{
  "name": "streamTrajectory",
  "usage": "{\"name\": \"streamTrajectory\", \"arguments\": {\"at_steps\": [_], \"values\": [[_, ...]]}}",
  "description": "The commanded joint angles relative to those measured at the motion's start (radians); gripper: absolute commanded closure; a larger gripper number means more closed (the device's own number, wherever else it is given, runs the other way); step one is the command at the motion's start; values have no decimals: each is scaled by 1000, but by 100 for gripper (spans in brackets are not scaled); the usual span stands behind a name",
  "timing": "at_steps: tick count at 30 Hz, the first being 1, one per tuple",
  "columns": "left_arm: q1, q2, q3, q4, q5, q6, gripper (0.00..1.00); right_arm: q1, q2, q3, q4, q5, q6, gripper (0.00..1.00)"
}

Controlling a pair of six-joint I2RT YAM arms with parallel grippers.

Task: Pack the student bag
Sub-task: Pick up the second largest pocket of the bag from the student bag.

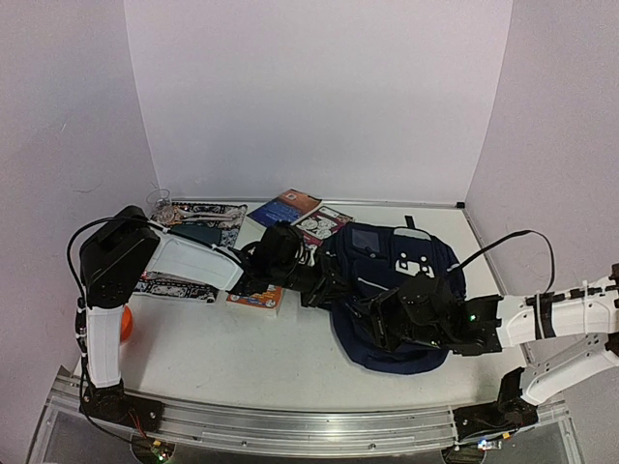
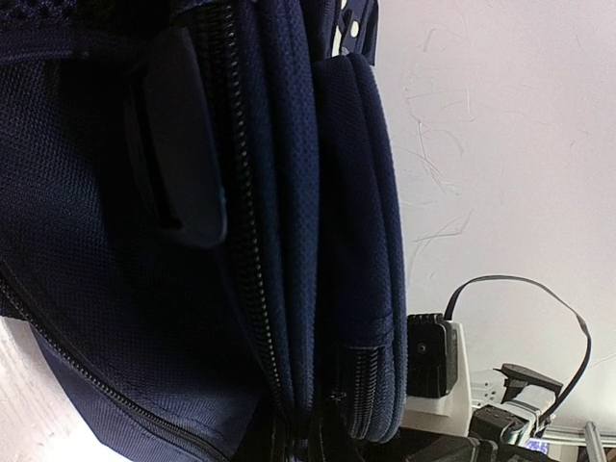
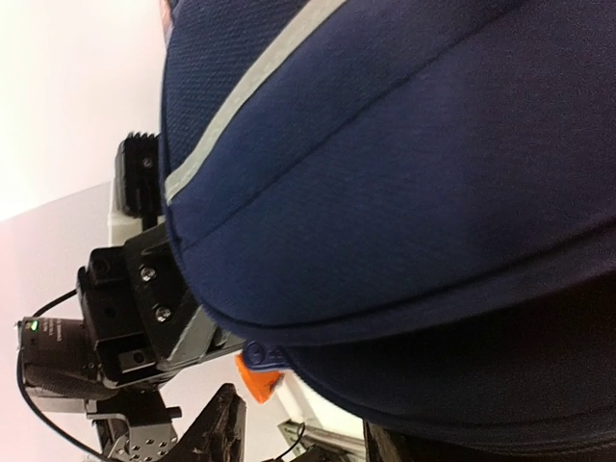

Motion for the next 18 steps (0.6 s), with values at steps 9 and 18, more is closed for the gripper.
{"name": "streamTrajectory", "arguments": {"at_steps": [9,18], "values": [[-11,-76,67,325,27,-73,100,-12,-15,22,-170,85,-108,56],[-14,-118,83,343,8,33,100,-70,-137,84,-230,109,-445,51]]}}
